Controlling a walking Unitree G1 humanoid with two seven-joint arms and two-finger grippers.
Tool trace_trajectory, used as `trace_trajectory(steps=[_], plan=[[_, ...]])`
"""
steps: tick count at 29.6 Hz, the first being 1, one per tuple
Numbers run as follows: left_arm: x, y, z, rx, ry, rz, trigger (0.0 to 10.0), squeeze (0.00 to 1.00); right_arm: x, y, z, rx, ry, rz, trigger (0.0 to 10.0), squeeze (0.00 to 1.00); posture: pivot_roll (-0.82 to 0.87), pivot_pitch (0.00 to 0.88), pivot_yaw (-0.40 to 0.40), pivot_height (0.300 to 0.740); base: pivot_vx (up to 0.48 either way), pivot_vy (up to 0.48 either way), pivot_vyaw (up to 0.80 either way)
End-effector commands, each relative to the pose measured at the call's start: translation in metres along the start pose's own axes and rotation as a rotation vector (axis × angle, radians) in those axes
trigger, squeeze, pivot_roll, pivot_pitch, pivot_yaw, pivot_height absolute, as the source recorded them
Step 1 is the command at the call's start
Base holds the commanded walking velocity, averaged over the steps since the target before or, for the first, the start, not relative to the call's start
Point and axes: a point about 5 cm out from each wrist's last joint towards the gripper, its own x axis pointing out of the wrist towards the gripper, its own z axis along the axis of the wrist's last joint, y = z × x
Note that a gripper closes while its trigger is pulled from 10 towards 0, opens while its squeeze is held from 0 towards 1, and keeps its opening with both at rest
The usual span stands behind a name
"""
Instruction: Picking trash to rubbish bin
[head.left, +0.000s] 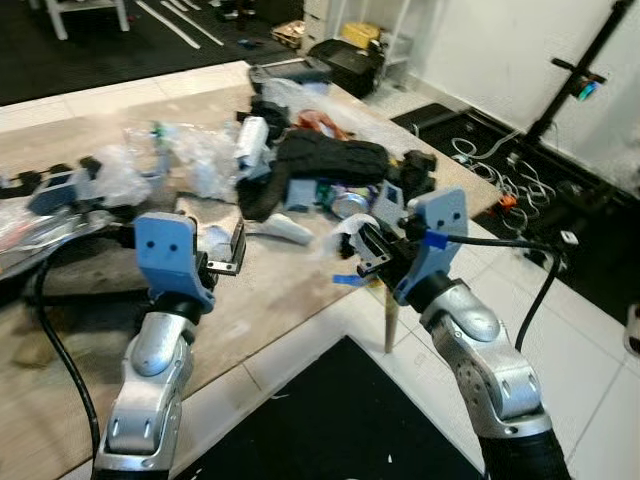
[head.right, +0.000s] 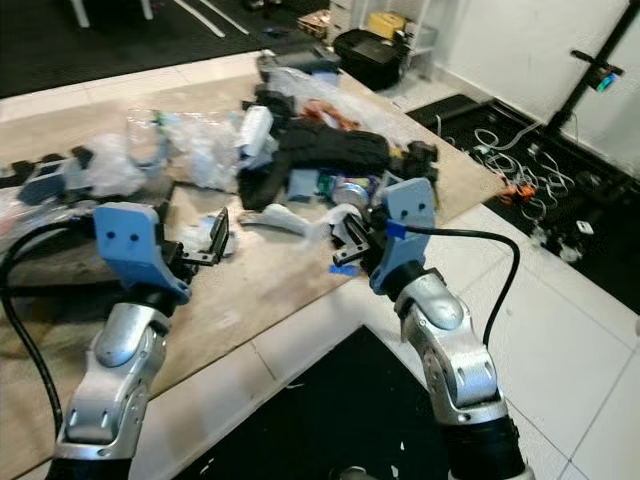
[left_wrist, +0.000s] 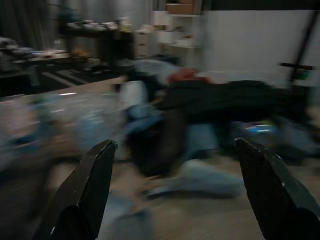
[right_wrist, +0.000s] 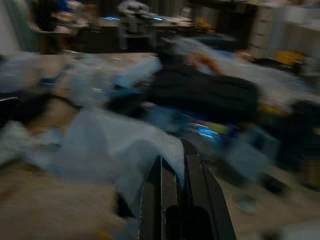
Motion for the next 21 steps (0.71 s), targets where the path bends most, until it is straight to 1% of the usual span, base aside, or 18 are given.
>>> trace_trajectory(steps=[1, 12, 21], plan=[[-0.0017, -0.0012, 0.0014, -0.010, -0.008, -0.001, 10.0, 0.00, 0.0001, -0.0004, 0.0038, -0.008, -0.019, 0.005, 10.0, 0.00, 0.03, 0.137, -0.096, 0.740, 0.000, 0.000, -0.80], [-0.0026, 0.0017, 0.0021, -0.020, -0.011, 0.023, 10.0, 0.00, 0.0048, 0.0013, 0.0052, -0.009, -0.024, 0.027, 10.0, 0.00, 0.02, 0.146, -0.104, 0.740, 0.000, 0.000, -0.80], [-0.0038, 0.0029, -0.0015, -0.027, 0.005, 0.029, 10.0, 0.00, 0.0061, 0.0010, 0.0001, 0.006, -0.012, 0.021, 10.0, 0.00, 0.02, 0.153, -0.109, 0.740, 0.000, 0.000, -0.80]])
